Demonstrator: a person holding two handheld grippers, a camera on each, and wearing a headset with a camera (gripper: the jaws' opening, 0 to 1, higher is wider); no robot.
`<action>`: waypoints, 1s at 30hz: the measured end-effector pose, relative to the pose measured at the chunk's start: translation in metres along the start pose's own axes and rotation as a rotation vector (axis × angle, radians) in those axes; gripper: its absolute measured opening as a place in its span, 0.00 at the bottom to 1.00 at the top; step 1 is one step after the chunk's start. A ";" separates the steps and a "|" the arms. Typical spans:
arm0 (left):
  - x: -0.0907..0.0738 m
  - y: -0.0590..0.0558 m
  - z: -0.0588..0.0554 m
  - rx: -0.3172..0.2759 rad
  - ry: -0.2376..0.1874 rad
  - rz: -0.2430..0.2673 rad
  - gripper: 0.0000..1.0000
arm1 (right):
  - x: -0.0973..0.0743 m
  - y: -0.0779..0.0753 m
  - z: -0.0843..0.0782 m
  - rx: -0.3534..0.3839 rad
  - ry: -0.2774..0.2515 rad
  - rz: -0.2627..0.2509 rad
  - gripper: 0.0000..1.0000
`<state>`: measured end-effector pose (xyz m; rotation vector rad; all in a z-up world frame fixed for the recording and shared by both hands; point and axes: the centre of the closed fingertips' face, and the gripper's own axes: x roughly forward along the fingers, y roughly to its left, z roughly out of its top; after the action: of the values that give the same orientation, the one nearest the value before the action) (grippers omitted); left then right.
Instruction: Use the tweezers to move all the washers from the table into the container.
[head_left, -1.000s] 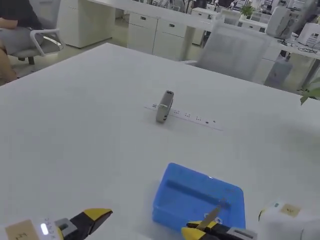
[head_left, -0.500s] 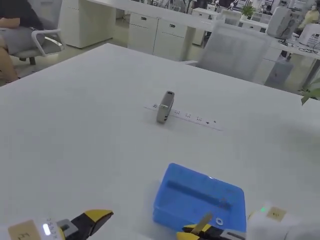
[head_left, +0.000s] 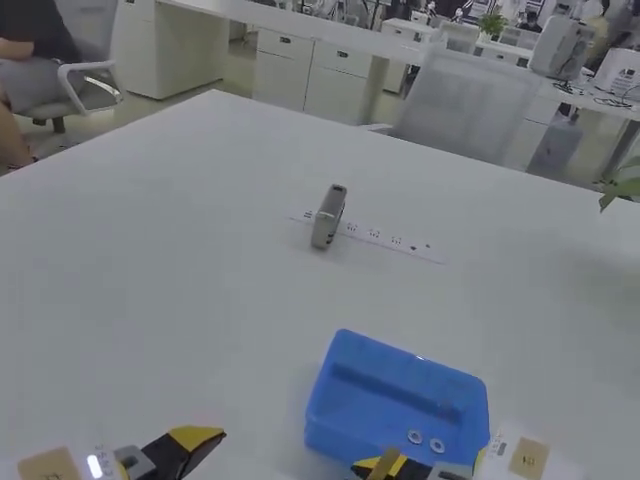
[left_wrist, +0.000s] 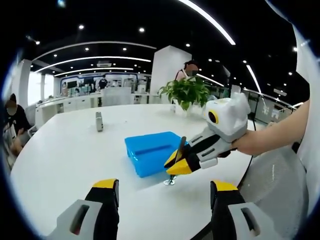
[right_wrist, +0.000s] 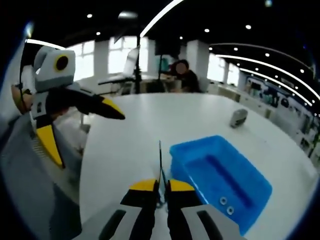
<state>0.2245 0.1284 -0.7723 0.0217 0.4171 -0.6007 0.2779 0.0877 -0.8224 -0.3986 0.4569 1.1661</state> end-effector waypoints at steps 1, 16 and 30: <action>0.000 0.000 0.000 0.000 0.000 -0.001 0.75 | 0.000 -0.001 0.000 -0.002 0.001 -0.003 0.03; 0.000 -0.002 0.000 0.001 0.000 -0.009 0.75 | -0.018 -0.019 0.013 0.161 -0.048 -0.028 0.03; 0.000 0.000 0.001 -0.007 -0.007 -0.001 0.75 | -0.036 -0.047 0.057 0.191 -0.168 -0.054 0.03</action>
<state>0.2246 0.1285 -0.7714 0.0131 0.4121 -0.5998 0.3182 0.0730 -0.7518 -0.1455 0.4047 1.0829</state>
